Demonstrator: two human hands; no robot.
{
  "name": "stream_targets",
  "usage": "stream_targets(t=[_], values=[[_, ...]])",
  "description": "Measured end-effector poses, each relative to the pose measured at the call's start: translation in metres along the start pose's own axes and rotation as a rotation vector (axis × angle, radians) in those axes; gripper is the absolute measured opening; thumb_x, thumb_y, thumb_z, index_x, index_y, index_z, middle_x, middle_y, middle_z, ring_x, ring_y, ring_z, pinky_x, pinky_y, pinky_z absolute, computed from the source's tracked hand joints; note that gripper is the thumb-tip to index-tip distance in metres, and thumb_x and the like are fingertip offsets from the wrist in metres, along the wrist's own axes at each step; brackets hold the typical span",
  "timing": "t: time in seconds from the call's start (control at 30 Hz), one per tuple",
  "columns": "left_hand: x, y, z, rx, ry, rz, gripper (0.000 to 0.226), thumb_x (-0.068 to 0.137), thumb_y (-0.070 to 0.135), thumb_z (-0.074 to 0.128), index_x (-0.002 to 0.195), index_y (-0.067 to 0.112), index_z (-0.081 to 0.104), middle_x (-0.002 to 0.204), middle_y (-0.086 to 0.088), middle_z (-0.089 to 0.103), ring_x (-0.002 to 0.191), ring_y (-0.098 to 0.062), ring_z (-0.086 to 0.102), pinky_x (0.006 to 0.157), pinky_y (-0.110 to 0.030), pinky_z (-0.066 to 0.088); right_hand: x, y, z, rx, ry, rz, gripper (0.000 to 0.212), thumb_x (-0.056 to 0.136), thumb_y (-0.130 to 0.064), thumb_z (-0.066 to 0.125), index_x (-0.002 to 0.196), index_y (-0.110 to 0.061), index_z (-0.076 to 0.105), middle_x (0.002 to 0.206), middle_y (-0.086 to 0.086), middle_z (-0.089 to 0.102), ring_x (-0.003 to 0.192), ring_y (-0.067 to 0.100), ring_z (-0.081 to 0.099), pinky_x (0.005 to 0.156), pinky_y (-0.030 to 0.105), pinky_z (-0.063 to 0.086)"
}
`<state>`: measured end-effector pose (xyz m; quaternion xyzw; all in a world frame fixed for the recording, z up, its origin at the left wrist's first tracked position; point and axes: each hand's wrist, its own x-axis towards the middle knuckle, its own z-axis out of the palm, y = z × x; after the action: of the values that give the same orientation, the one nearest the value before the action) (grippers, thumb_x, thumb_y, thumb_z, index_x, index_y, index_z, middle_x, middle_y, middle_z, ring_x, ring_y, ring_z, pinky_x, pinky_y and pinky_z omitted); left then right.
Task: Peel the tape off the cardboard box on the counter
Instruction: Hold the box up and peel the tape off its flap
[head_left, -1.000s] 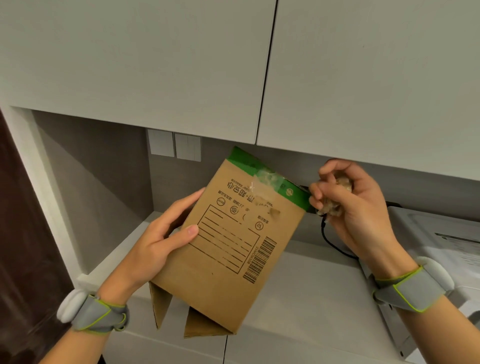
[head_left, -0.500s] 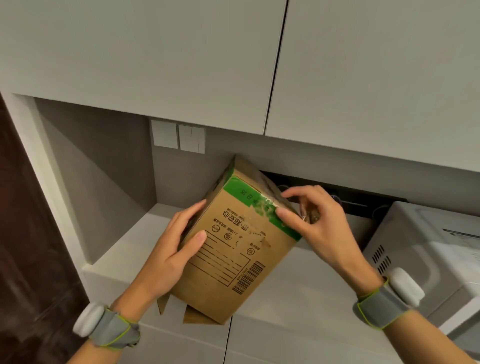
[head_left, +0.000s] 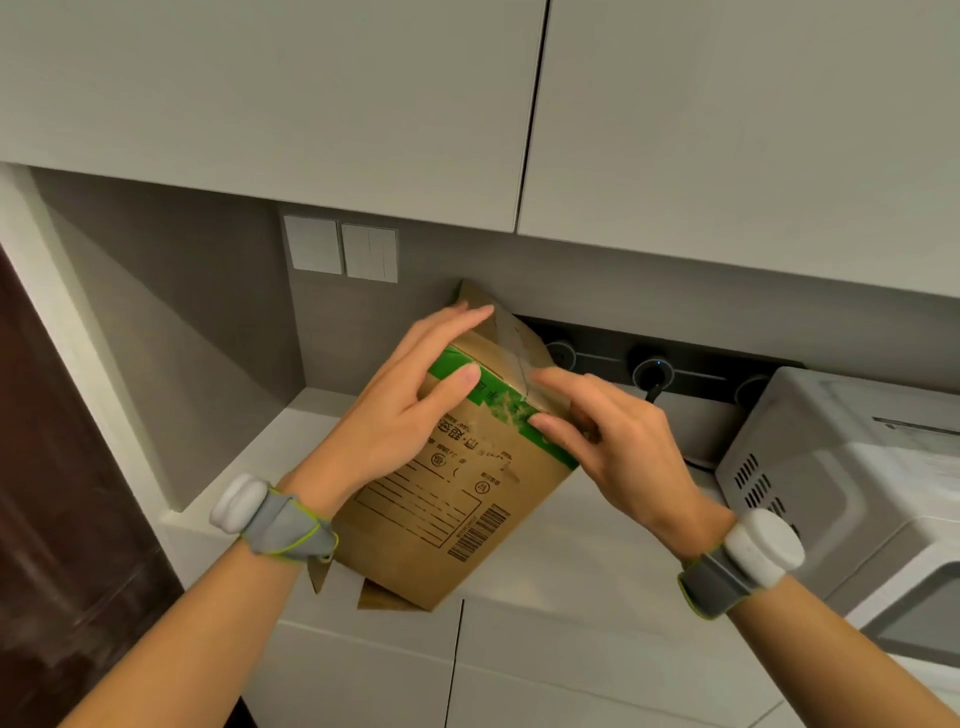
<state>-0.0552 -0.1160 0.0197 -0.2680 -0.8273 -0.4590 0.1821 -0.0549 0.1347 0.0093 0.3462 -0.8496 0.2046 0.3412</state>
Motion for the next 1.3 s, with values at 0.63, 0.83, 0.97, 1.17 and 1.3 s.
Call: stream_targets(t=[0.63, 0.83, 0.97, 1.17, 1.3], values=[[0.038, 0.04, 0.008, -0.01, 0.048, -0.092, 0.029, 0.112, 0.037, 0.038, 0.137, 0.034, 0.052, 0.124, 0.006, 0.051, 0.11, 0.002, 0.053, 0.09, -0.015, 0.043, 0.02, -0.051, 0.007, -0.182, 0.182, 0.265, 0.043, 0.092, -0.063, 0.059, 0.102, -0.022, 0.051, 0.1, -0.003, 0.05, 0.084, 0.013, 0.051, 0.063, 0.034, 0.052], [0.041, 0.046, 0.011, -0.016, 0.06, -0.112, 0.029, 0.112, 0.035, 0.038, 0.135, 0.03, 0.054, 0.122, 0.007, 0.049, 0.11, 0.0, 0.053, 0.09, -0.011, 0.042, 0.022, -0.048, 0.004, -0.198, 0.195, 0.281, 0.035, 0.097, -0.056, 0.056, 0.1, -0.021, 0.052, 0.099, -0.003, 0.051, 0.08, 0.014, 0.05, 0.061, 0.033, 0.05], [0.042, 0.051, 0.015, -0.022, 0.057, -0.124, 0.029, 0.112, 0.036, 0.037, 0.135, 0.03, 0.054, 0.12, 0.005, 0.048, 0.106, 0.0, 0.053, 0.087, -0.012, 0.041, 0.019, -0.044, 0.003, -0.199, 0.203, 0.267, 0.031, 0.099, -0.051, 0.055, 0.1, -0.02, 0.053, 0.098, -0.002, 0.05, 0.081, 0.015, 0.05, 0.061, 0.034, 0.049], [0.044, 0.057, 0.022, -0.008, 0.048, -0.124, 0.029, 0.111, 0.036, 0.037, 0.134, 0.029, 0.053, 0.123, 0.002, 0.047, 0.103, 0.001, 0.053, 0.082, -0.001, 0.038, 0.014, -0.041, 0.0, -0.254, 0.203, 0.23, 0.022, 0.102, -0.038, 0.058, 0.099, -0.015, 0.056, 0.095, 0.001, 0.053, 0.079, 0.015, 0.05, 0.06, 0.034, 0.048], [0.044, 0.061, 0.027, 0.004, 0.059, -0.127, 0.028, 0.111, 0.037, 0.036, 0.133, 0.03, 0.053, 0.123, 0.001, 0.047, 0.101, 0.0, 0.052, 0.079, -0.002, 0.038, 0.013, -0.041, 0.0, -0.365, 0.178, 0.207, 0.02, 0.103, -0.032, 0.056, 0.097, -0.013, 0.056, 0.093, 0.004, 0.054, 0.077, 0.017, 0.05, 0.061, 0.034, 0.046]])
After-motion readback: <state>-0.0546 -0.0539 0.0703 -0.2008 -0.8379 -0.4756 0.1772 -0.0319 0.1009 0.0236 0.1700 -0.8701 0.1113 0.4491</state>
